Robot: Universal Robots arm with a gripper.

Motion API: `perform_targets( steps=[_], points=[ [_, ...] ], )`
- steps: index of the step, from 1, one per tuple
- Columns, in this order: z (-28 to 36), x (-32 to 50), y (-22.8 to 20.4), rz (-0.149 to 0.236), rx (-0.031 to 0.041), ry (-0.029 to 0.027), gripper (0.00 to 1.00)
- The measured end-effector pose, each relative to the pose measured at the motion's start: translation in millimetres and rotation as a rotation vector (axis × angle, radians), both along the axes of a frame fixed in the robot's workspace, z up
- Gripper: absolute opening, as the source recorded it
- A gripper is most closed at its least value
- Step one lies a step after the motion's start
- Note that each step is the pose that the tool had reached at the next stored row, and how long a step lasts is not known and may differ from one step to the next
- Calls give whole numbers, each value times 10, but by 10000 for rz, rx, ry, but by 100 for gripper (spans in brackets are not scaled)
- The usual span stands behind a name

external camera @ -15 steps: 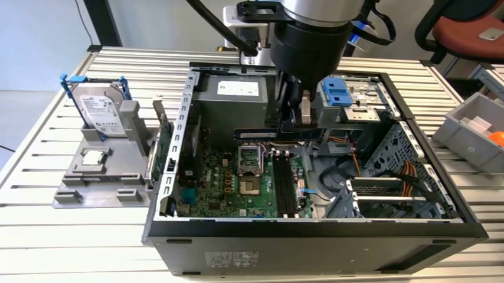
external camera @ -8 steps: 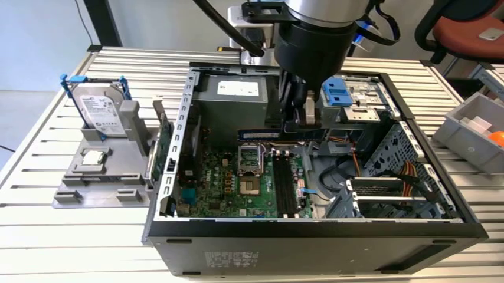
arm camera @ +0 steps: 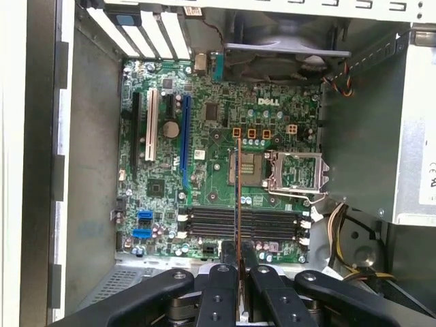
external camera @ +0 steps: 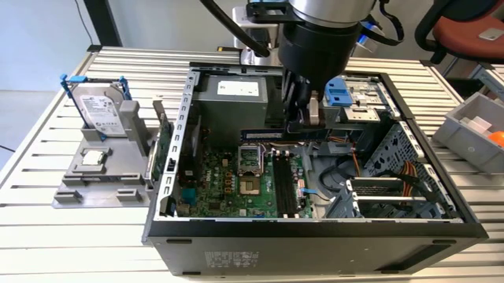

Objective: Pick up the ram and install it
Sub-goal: 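Pick up the ram and move it above insertion slot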

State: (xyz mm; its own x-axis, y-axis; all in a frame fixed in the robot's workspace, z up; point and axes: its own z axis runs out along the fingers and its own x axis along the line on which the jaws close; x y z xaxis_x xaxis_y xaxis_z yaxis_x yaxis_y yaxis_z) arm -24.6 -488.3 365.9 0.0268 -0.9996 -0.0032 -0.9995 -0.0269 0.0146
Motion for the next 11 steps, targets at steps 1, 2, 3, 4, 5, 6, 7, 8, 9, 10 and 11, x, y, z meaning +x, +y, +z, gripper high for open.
perform_targets(
  steps=[1, 2, 3, 4, 5, 6, 7, 8, 9, 10, 11],
  points=[
    [0, 4, 0, 0, -2, 0, 0],
    [0, 8, 0, 0, -3, 0, 0],
    [0, 13, 0, 0, -5, 0, 0],
    [-1, 18, 0, 0, -7, 0, 0],
    [-1, 22, 0, 0, -8, 0, 0],
    [-1, 27, 0, 0, -10, 0, 0],
    [-1, 31, 0, 0, -12, 0, 0],
    [-1, 35, 0, 0, -14, 0, 0],
    [-1, 39, 0, 0, -16, 0, 0],
    [-2, 43, 0, 0, -17, 0, 0],
    [-2, 47, 0, 0, -19, 0, 0]
  ],
)
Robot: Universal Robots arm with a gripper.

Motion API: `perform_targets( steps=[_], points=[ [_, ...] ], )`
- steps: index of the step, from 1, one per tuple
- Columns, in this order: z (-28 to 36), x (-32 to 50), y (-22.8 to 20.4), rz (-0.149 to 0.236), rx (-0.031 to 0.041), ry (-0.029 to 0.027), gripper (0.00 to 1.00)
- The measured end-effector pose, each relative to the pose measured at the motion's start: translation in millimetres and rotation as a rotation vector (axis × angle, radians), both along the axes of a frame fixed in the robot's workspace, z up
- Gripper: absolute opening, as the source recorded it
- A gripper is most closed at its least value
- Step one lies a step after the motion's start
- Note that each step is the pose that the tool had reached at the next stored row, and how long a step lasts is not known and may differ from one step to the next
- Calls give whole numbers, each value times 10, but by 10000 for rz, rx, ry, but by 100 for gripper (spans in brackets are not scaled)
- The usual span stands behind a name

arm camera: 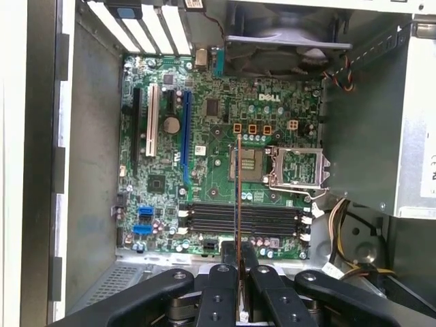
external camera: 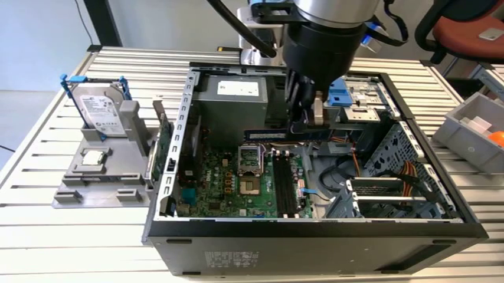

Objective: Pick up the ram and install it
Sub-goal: 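Pick up the ram and move it above insertion slot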

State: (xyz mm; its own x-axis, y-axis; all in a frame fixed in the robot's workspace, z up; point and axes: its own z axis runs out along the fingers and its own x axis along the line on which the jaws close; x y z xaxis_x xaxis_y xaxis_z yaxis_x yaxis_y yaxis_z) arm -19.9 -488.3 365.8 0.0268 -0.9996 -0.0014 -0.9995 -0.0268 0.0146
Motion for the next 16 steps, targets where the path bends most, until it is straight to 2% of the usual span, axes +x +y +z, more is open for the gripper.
perform_targets(
  steps=[9, 16],
  points=[
    [-2, 48, 0, 0, -19, 0, 0],
    [-3, 127, 0, -86, -21, 1, 0]
  ],
)
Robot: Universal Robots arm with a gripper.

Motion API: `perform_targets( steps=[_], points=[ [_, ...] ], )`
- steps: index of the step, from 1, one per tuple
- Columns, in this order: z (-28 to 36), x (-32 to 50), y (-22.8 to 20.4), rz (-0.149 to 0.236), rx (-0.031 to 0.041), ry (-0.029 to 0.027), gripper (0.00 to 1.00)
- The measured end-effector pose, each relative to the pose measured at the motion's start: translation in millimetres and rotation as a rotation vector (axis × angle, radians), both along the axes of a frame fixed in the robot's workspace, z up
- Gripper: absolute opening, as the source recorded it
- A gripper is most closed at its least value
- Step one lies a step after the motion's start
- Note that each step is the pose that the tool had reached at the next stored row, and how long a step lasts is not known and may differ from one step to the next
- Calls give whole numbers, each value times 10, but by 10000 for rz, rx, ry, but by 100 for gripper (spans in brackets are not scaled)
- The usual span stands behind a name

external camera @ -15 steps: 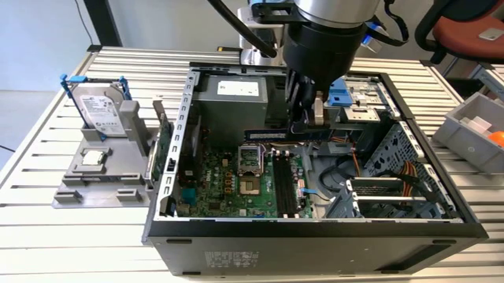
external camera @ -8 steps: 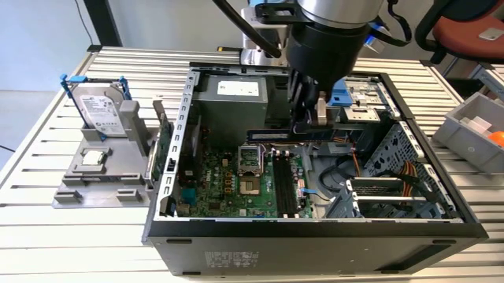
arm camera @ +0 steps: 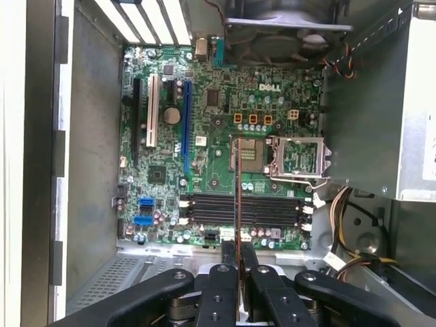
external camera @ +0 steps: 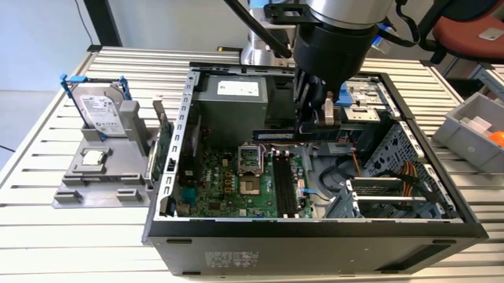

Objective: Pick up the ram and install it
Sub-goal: 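Pick up the ram and move it above insertion slot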

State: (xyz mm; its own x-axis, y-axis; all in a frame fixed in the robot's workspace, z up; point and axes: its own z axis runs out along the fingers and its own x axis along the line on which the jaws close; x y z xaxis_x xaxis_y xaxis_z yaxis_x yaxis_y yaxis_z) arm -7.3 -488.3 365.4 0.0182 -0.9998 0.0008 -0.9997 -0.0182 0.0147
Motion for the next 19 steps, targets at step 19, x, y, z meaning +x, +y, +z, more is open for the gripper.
perform_targets(
  steps=[19],
  points=[
    [-13, 60, 59, -817, -39, 6, 0]
  ],
)
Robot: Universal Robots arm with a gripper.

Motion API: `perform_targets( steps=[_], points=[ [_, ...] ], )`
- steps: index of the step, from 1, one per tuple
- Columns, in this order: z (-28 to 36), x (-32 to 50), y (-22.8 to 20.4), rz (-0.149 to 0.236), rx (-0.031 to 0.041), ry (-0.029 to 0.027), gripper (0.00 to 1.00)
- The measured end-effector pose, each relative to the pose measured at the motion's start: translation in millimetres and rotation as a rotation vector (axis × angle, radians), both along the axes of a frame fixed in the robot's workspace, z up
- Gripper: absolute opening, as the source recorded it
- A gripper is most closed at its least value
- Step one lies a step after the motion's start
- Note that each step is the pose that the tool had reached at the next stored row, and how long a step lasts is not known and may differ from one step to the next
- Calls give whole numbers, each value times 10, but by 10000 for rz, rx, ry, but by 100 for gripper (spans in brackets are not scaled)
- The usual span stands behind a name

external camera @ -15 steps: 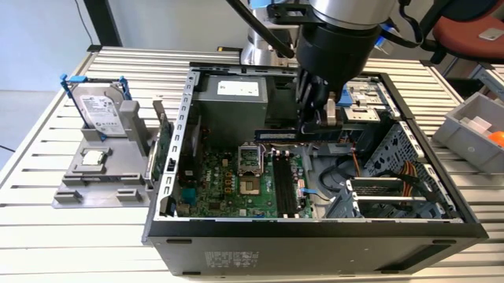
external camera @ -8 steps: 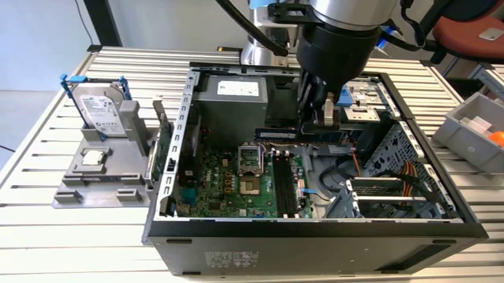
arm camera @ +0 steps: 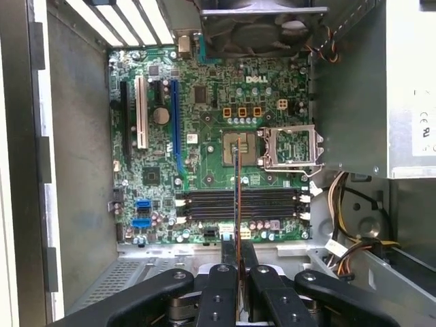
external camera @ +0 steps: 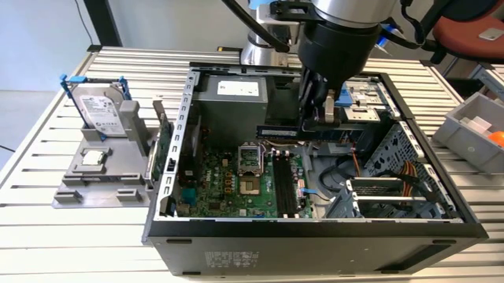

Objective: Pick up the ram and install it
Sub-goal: 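Pick up the ram and move it above insertion slot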

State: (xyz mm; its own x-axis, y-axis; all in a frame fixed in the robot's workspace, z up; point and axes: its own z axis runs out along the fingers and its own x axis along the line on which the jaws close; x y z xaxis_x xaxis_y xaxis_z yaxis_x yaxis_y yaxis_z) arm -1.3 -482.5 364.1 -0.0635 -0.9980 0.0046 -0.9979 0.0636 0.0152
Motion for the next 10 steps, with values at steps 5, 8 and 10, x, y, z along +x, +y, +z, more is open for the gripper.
perform_targets(
  steps=[5, 8, 10],
  points=[
    [0, 48, 35, -26, -2, 0, 0],
    [-1, 87, 82, -37, -3, 0, 0],
    [-3, 111, 120, -49, -6, -1, 0]
  ],
)
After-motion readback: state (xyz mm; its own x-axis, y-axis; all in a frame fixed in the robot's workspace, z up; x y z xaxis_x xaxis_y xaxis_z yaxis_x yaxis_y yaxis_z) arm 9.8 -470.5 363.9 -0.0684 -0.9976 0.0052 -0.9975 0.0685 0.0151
